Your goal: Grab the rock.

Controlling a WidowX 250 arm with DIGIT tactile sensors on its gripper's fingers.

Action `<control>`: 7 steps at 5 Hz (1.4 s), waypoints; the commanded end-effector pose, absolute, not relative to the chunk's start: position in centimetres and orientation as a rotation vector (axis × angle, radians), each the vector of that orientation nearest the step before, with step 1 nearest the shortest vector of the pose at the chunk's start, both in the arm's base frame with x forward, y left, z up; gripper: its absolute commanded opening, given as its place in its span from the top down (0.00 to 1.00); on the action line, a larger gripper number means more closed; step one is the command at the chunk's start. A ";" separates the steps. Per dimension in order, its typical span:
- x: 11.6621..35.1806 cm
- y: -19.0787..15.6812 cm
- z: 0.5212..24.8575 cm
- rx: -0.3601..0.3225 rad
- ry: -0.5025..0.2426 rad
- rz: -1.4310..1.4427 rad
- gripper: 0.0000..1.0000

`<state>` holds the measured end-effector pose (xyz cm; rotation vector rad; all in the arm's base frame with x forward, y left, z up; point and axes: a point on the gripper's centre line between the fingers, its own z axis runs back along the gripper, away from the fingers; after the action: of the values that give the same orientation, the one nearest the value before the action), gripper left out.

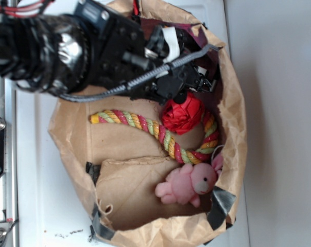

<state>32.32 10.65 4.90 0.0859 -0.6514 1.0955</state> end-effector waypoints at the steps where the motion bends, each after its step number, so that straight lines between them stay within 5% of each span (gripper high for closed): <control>1: 32.9 10.3 7.1 0.055 -0.682 1.109 0.00; 7: 34.7 8.2 7.3 -0.030 -0.713 1.070 0.00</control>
<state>34.10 8.27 5.67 -0.0065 -0.6706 1.0808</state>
